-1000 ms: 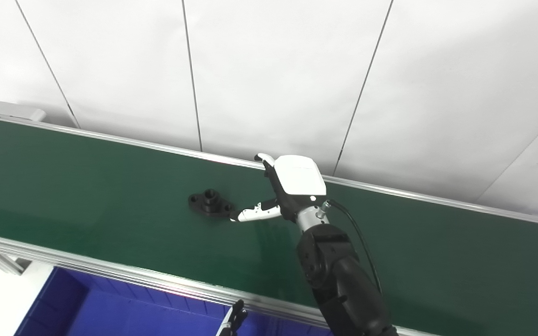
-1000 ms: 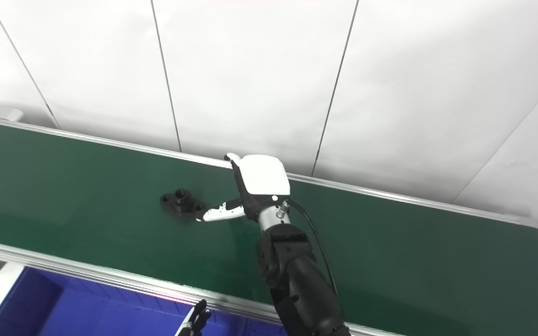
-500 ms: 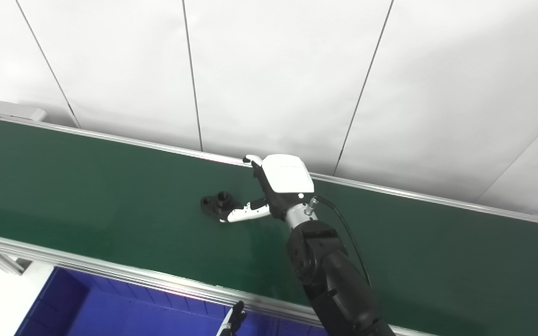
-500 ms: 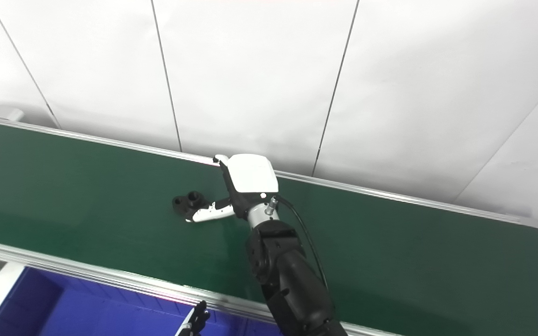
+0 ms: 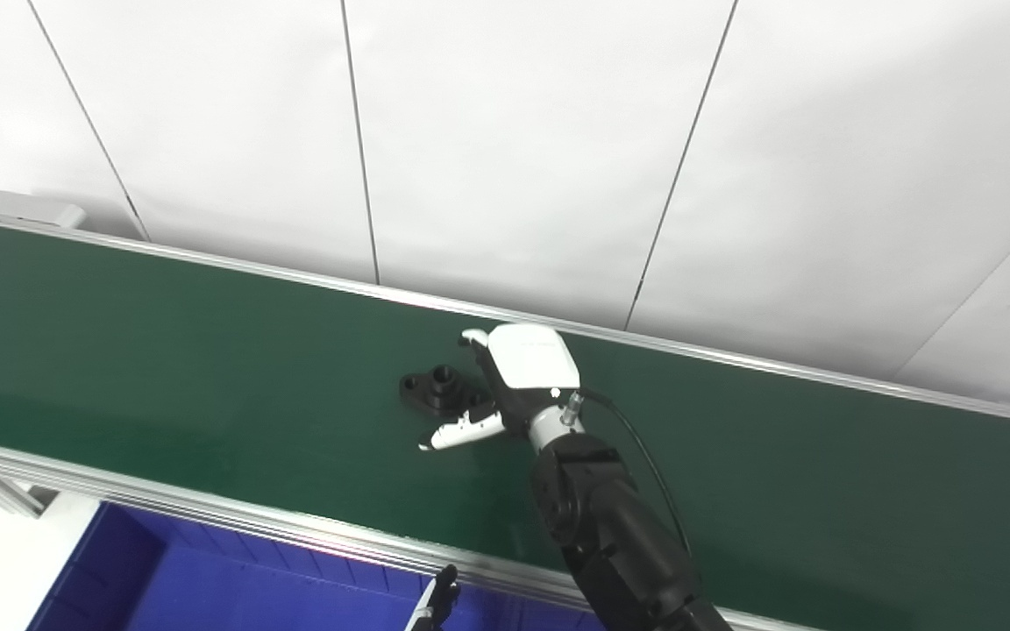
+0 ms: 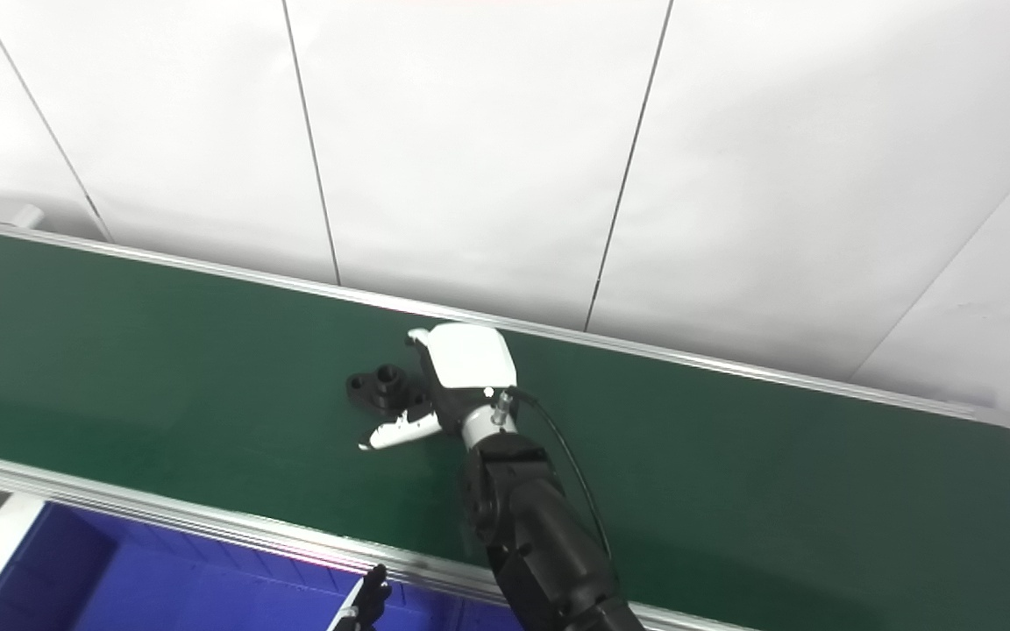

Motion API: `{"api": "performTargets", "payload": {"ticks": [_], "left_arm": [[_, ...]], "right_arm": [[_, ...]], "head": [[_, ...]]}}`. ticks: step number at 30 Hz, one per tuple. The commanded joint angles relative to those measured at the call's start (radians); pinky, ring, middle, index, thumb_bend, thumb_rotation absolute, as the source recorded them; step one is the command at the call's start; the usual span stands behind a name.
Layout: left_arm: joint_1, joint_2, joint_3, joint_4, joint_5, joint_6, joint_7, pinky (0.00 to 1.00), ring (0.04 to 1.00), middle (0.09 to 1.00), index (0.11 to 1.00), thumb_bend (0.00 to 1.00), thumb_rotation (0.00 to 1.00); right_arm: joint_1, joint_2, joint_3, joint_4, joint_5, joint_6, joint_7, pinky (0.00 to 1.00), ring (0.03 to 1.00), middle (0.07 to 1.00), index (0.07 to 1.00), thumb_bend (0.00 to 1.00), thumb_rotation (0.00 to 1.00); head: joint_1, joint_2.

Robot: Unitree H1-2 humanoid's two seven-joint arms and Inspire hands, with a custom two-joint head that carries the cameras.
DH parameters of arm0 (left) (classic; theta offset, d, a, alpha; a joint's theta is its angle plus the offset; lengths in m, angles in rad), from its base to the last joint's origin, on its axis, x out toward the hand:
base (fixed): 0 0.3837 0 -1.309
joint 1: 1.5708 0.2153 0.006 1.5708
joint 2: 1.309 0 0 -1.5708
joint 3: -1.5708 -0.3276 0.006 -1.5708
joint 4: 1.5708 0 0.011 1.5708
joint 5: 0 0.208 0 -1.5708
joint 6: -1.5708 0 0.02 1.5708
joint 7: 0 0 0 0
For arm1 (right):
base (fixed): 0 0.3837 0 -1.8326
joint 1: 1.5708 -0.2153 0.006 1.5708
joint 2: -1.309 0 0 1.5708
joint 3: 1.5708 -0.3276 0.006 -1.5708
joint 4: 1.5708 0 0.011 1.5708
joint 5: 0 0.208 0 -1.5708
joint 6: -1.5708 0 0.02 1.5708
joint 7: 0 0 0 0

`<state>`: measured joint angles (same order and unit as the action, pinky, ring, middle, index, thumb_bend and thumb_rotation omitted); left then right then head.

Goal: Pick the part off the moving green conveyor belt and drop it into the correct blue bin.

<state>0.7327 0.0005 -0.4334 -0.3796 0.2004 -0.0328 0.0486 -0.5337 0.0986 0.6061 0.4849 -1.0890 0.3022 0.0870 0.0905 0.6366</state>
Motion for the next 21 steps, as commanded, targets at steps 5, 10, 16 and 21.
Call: {"api": "performTargets", "payload": {"ticks": [5,10,16,21], "left_arm": [[0.062,-0.054,-0.103,-0.039,-0.001,-0.047,-0.004,1.0,0.994,0.982,1.0,0.47,1.0],[0.066,-0.047,-0.111,-0.048,-0.006,-0.037,-0.004,1.0,0.997,0.99,1.0,0.49,1.0],[0.066,-0.046,-0.116,-0.053,-0.011,-0.026,-0.003,1.0,0.993,0.991,1.0,0.49,1.0],[0.069,-0.045,-0.116,-0.066,-0.015,-0.005,-0.003,1.0,0.982,0.987,1.0,0.45,1.0]], "right_arm": [[-0.043,0.0,0.027,0.065,0.014,-0.024,-0.096,0.23,0.328,0.569,0.781,0.94,0.54],[-0.037,-0.019,0.06,0.122,0.037,-0.06,-0.139,0.11,0.168,0.263,0.605,0.75,0.04],[-0.022,-0.024,0.093,0.154,0.054,-0.062,-0.233,0.1,0.154,0.252,0.49,0.51,0.11],[-0.02,-0.027,0.113,0.146,0.052,-0.045,-0.238,0.1,0.159,0.26,0.49,0.51,0.11]], "head": [[0.011,0.009],[0.019,0.016],[0.023,0.021],[0.018,0.024]]}}
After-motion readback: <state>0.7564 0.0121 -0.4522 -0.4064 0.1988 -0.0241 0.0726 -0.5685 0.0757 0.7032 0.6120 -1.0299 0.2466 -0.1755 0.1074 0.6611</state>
